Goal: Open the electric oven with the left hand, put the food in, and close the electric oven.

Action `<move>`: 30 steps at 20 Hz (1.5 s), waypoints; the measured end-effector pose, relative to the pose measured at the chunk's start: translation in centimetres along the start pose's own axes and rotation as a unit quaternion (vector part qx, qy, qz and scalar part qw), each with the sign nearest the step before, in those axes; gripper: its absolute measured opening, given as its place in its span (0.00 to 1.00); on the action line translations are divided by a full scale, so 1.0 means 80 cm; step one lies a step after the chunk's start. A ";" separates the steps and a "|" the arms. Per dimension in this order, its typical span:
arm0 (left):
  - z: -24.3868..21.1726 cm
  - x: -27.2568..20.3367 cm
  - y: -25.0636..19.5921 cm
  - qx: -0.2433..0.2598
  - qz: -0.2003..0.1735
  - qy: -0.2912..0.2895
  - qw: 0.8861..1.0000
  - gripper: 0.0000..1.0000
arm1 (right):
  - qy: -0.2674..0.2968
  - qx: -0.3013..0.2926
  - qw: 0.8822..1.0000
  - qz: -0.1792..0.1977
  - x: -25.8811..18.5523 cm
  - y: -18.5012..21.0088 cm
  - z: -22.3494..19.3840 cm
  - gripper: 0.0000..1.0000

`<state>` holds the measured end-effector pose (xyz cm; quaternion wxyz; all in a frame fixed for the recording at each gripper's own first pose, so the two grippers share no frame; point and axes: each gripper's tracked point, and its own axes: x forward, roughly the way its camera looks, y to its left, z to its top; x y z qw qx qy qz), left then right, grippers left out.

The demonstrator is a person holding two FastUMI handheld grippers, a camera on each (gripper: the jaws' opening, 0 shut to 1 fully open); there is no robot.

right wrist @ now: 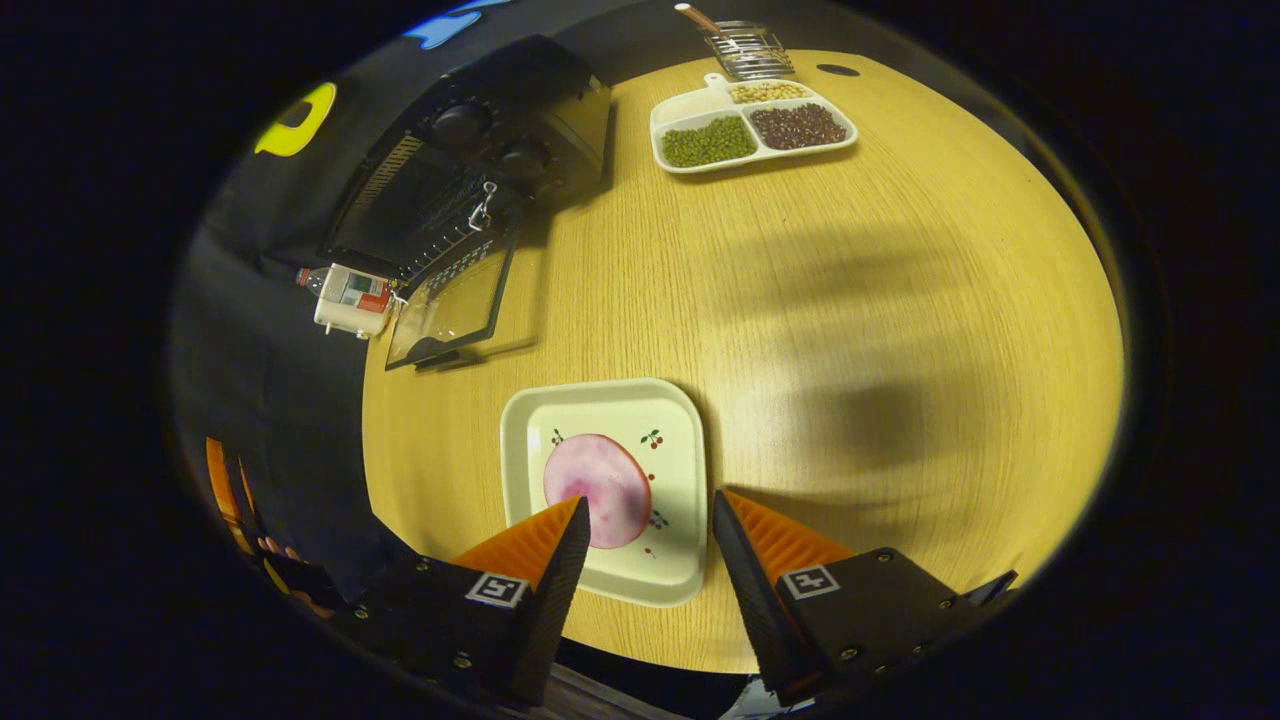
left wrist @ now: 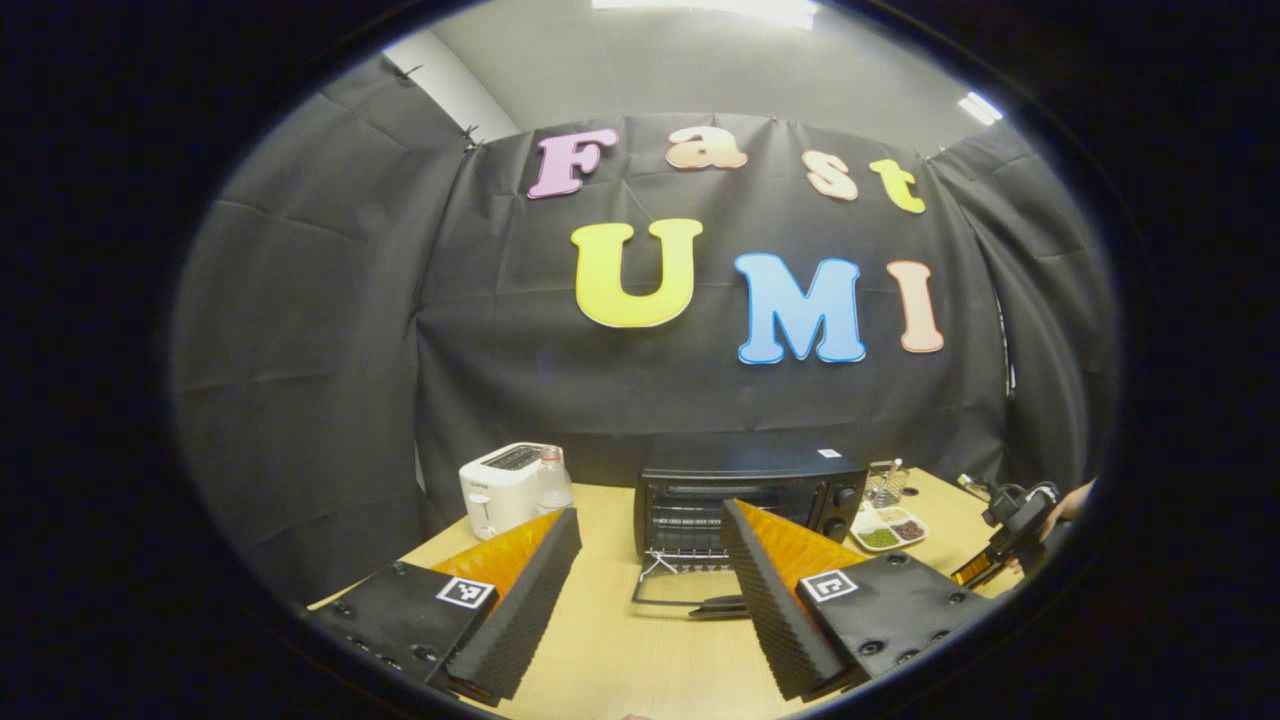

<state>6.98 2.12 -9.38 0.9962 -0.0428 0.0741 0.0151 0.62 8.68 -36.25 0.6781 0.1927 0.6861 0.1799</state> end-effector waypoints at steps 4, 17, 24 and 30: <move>-0.001 0.003 0.006 -0.004 0.006 0.003 1.000 0.91 | 0.007 -0.002 1.000 -0.021 0.016 -0.015 -0.002 0.77; -0.002 0.013 -0.004 -0.001 0.005 0.007 1.000 0.91 | -0.007 0.024 1.000 -0.005 0.008 -0.028 0.002 0.01; 0.006 0.018 0.003 0.009 0.011 0.004 1.000 0.91 | -0.015 0.050 0.998 0.046 0.008 -0.020 -0.004 0.01; 0.008 0.022 0.001 0.005 0.011 0.001 1.000 0.91 | -0.016 0.063 0.994 0.093 -0.001 0.010 -0.015 0.01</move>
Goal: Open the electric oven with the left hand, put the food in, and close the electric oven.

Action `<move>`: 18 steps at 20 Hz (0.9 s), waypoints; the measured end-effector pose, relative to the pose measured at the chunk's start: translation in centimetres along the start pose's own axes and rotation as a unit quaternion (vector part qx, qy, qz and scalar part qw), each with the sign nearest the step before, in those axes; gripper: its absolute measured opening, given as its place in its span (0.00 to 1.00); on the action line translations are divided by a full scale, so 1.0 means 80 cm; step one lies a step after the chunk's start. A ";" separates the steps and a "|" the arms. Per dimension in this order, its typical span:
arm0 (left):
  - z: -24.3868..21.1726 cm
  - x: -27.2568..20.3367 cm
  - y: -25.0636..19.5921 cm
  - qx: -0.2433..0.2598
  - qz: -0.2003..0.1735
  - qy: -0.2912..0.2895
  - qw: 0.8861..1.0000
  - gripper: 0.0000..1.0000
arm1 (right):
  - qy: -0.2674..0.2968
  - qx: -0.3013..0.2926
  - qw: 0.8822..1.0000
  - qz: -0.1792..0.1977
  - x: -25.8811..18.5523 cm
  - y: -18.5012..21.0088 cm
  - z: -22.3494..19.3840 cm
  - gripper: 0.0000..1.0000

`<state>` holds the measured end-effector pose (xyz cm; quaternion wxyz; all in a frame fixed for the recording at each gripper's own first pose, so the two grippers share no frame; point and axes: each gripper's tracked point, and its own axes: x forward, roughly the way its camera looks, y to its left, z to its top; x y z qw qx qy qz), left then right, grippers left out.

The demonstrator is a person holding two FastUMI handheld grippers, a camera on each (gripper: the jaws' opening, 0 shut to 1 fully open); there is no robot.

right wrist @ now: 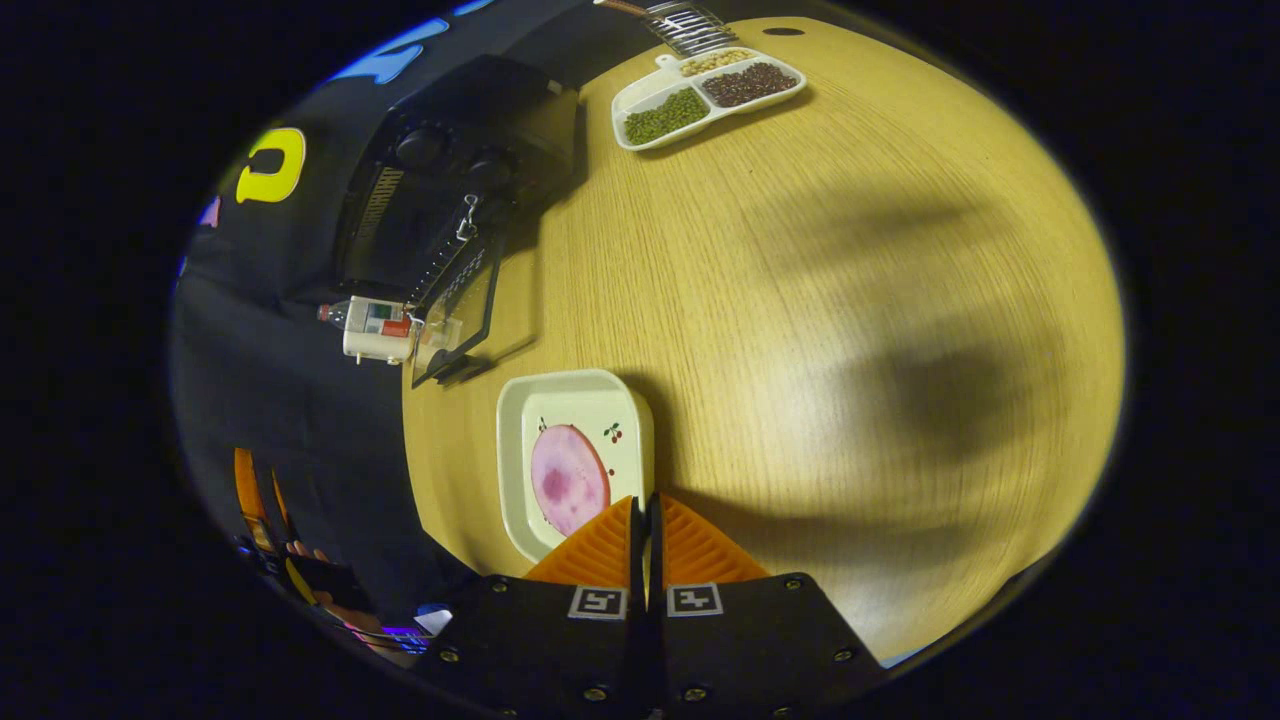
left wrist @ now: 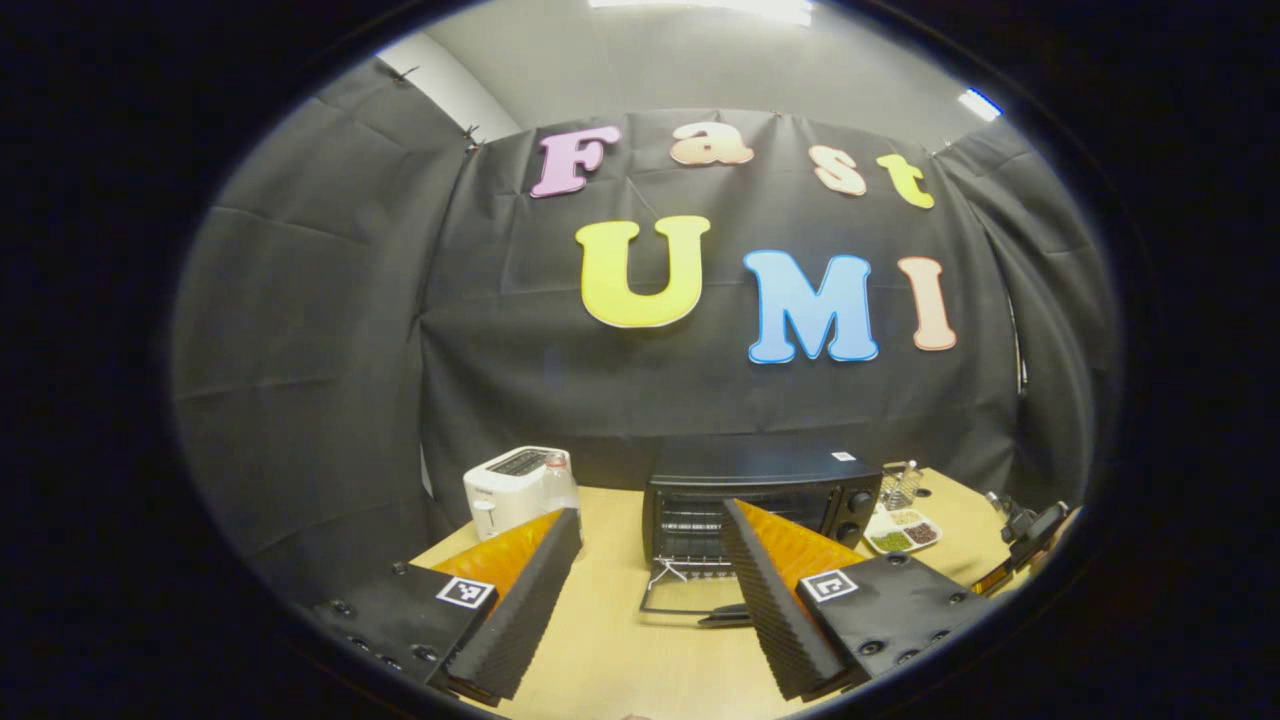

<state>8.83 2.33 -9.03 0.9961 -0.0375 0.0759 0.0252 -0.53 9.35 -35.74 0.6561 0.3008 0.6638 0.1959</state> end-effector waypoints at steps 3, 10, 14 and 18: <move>-0.001 0.001 -0.005 0.000 -0.005 0.001 1.000 0.91 | -0.007 0.020 0.999 0.033 -0.001 0.031 0.000 0.00; -0.005 0.015 0.003 -0.002 -0.006 0.000 1.000 0.91 | -0.059 0.065 0.994 0.062 0.002 0.106 0.021 0.00; -0.003 0.034 0.016 -0.006 -0.009 -0.002 1.000 0.91 | -0.092 0.083 0.990 0.071 0.013 0.160 0.040 0.00; 0.001 0.056 0.035 -0.010 -0.012 -0.007 1.000 0.91 | -0.117 0.109 0.985 0.072 0.029 0.198 0.056 0.00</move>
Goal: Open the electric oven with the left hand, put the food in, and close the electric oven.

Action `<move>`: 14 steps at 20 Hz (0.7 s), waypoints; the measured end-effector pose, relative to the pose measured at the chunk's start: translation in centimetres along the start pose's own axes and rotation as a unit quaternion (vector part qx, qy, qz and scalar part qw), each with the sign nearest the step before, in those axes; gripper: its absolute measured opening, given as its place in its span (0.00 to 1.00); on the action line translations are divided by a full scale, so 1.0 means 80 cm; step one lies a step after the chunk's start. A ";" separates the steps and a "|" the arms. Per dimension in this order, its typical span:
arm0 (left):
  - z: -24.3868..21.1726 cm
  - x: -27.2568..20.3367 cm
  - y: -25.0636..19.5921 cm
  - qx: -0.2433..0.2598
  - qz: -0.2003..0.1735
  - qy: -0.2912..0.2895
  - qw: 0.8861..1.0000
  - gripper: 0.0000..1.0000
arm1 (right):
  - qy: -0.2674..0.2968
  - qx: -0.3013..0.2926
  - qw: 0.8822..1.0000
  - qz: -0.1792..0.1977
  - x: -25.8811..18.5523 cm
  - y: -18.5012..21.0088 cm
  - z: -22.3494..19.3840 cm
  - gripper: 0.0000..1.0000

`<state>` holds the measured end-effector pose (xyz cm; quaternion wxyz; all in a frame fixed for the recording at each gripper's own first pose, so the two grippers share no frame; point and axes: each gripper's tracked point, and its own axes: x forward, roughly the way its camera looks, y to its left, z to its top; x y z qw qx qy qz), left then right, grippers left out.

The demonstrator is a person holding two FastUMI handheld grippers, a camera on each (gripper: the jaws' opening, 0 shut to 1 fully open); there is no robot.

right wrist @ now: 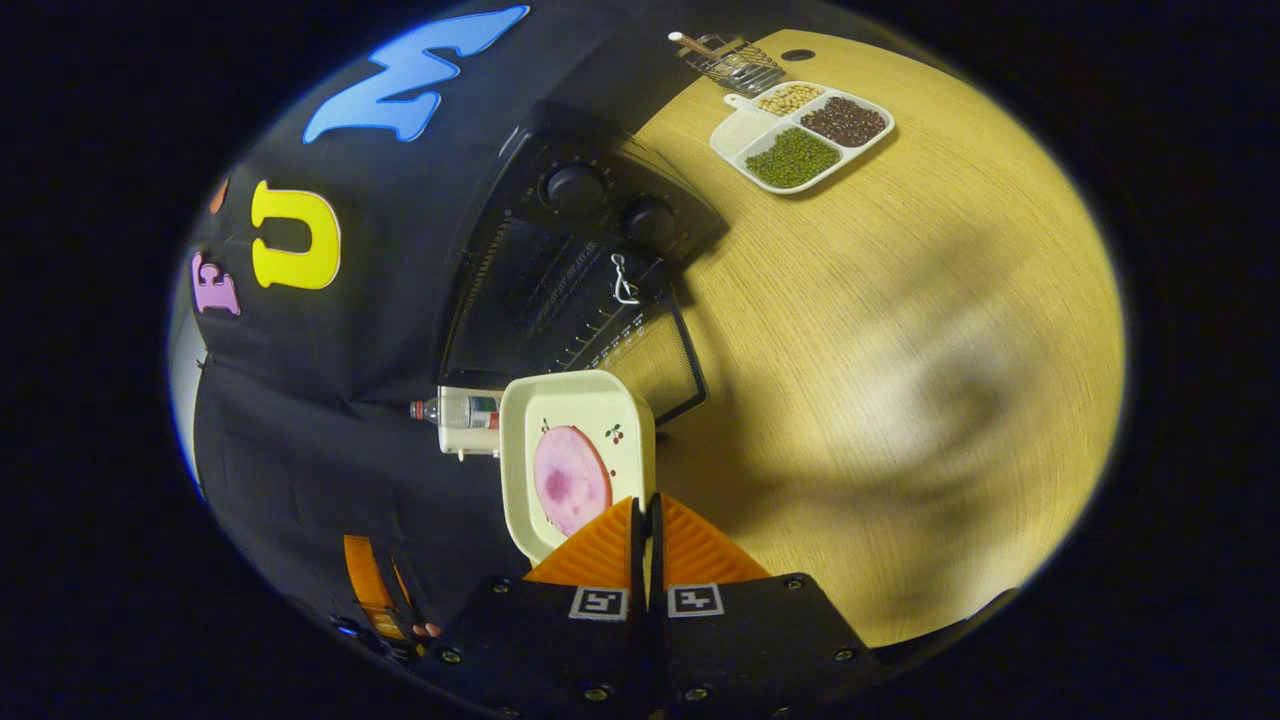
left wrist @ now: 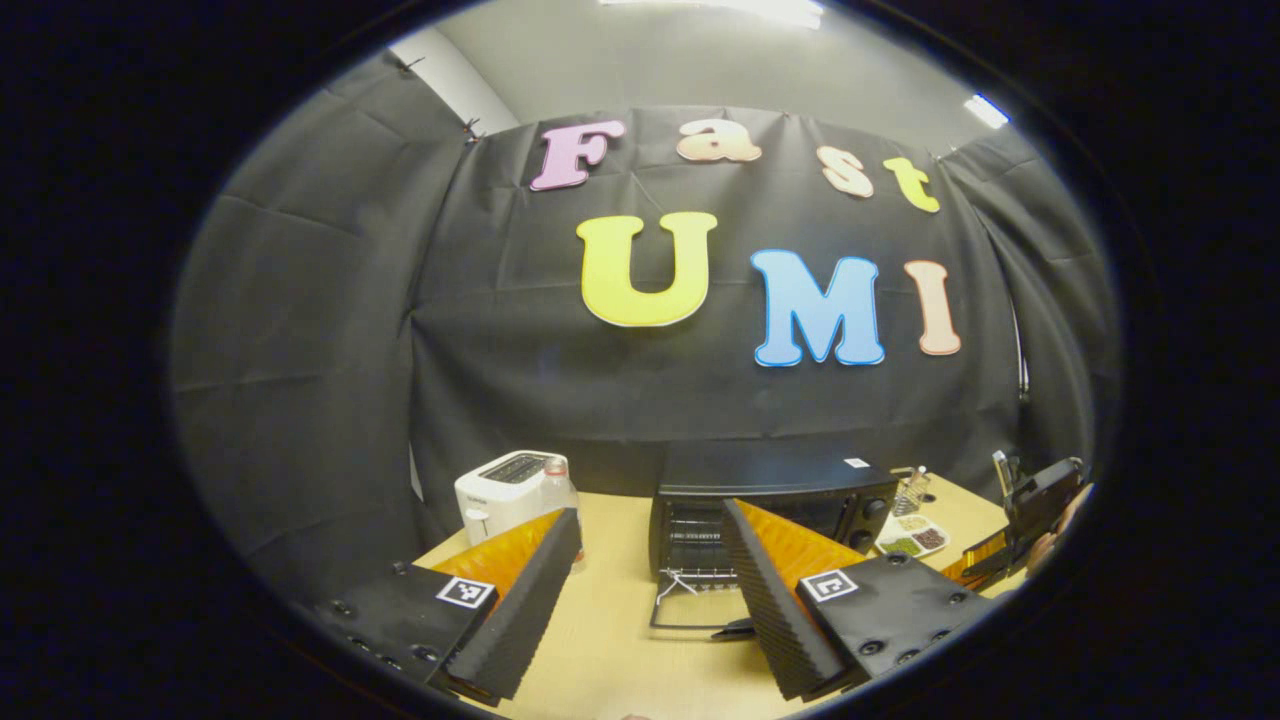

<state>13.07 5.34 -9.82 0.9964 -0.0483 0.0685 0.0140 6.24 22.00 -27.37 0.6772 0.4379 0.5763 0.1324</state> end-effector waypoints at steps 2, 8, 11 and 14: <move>0.004 0.011 0.010 0.003 -0.001 -0.004 1.000 0.91 | -0.012 0.015 1.000 -0.002 0.011 0.016 0.007 0.00; 0.006 0.034 0.039 0.013 -0.007 -0.006 1.000 0.95 | -0.056 0.083 0.995 -0.009 0.049 0.050 0.021 0.00; 0.003 0.039 0.051 0.013 -0.010 0.001 1.000 0.91 | -0.089 0.109 0.990 -0.010 0.067 0.064 0.031 0.01; -0.003 0.044 0.061 0.014 -0.012 0.006 1.000 0.95 | -0.107 0.141 0.984 -0.009 0.089 0.075 0.035 0.01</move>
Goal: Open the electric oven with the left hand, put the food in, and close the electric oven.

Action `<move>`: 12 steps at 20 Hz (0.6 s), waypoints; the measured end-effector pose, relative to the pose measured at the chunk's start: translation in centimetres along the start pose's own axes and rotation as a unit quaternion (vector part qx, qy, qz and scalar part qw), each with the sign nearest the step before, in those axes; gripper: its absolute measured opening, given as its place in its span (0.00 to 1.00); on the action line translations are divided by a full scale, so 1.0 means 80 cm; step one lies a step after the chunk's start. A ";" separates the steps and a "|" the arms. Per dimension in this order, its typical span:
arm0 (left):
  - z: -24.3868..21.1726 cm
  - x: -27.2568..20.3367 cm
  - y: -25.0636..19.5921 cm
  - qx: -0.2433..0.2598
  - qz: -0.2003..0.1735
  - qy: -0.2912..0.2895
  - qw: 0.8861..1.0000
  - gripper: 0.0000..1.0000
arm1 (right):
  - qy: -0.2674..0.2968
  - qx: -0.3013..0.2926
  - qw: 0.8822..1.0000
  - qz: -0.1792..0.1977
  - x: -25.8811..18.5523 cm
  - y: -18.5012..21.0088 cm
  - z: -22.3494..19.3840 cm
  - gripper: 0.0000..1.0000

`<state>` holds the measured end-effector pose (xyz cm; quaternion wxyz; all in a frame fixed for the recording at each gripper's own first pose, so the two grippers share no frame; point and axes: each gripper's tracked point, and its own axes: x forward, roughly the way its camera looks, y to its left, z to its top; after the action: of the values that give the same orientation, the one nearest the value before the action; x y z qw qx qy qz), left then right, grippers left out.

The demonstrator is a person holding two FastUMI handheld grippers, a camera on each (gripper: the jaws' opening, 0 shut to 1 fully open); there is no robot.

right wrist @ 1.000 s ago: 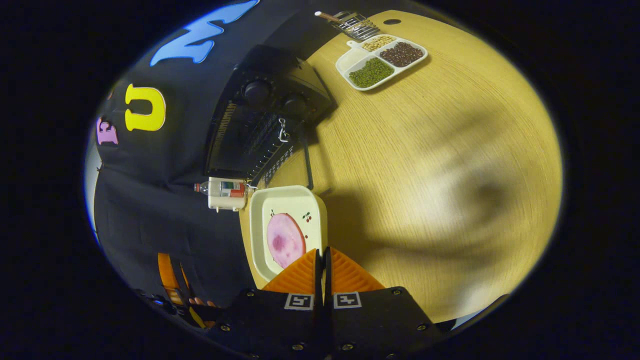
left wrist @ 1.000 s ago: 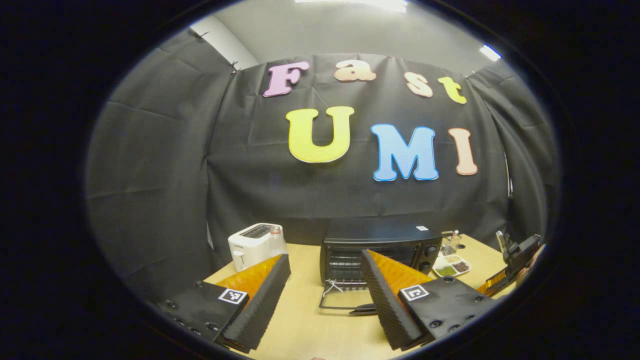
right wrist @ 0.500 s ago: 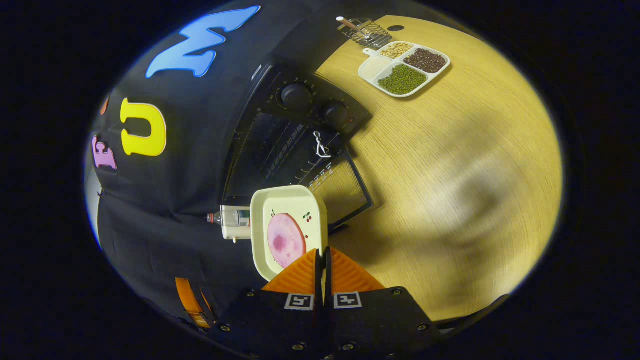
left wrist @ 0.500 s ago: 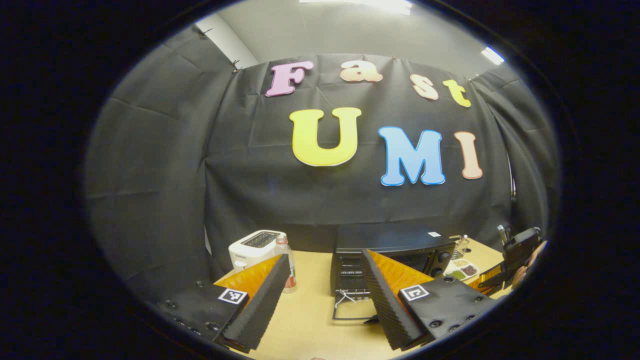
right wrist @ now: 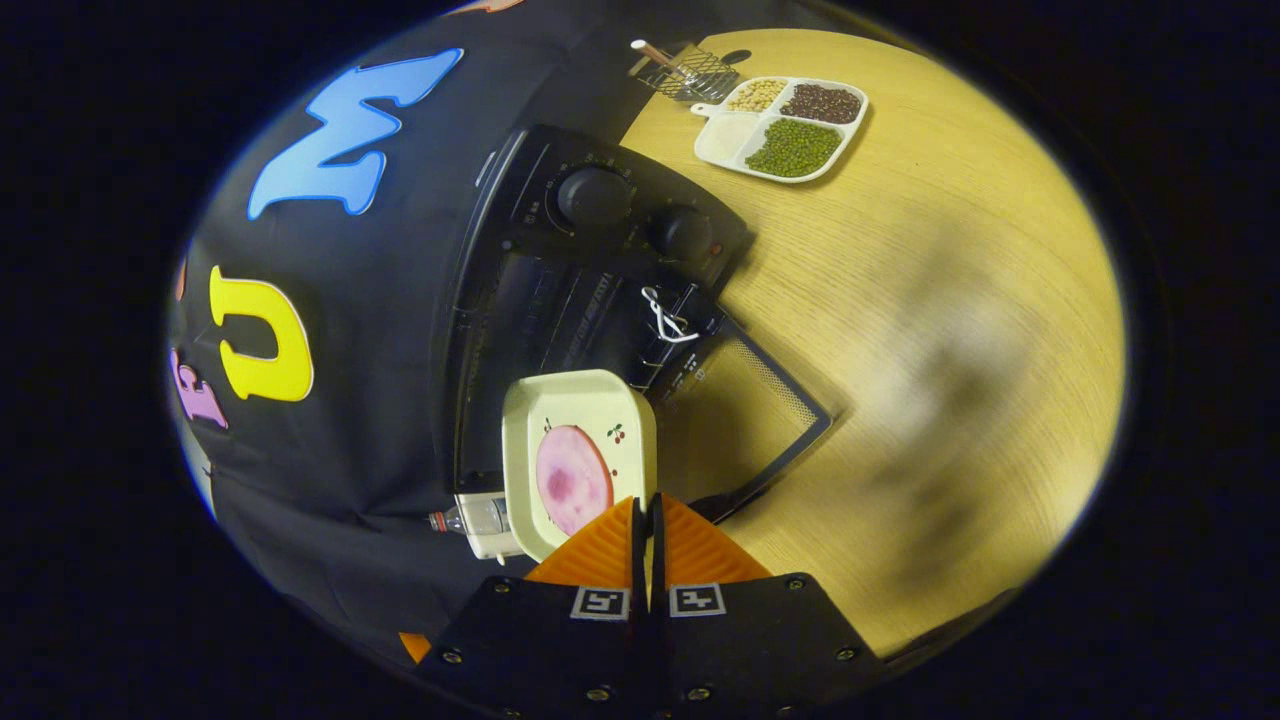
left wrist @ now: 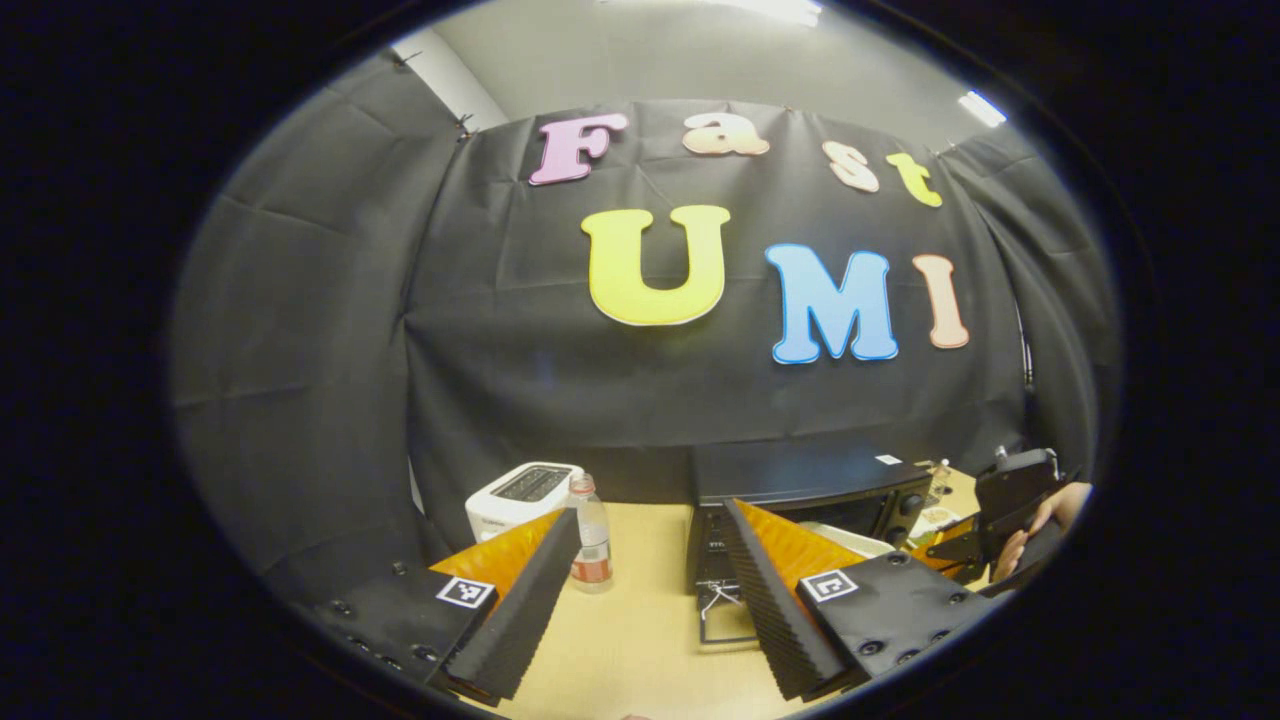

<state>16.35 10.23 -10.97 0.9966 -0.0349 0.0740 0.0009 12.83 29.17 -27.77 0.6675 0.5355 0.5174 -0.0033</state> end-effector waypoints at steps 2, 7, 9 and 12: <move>-0.003 0.001 0.009 0.000 0.001 0.004 1.000 0.91 | -0.025 0.020 0.999 0.002 0.014 0.009 0.005 0.01; -0.009 0.001 0.028 0.007 0.008 0.018 1.000 0.95 | -0.069 0.089 0.993 0.027 0.048 0.041 0.015 0.00; -0.009 0.000 0.038 0.012 0.011 0.018 1.000 0.91 | -0.084 0.106 0.990 0.030 0.059 0.049 0.016 0.00; -0.011 0.002 0.041 0.017 0.012 0.020 1.000 0.91 | -0.112 0.130 0.985 0.031 0.074 0.058 0.026 0.00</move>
<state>16.32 13.46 -12.06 0.9953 -0.0174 0.0944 0.0107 19.61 32.90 -28.80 0.6455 0.6301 0.4174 -0.1097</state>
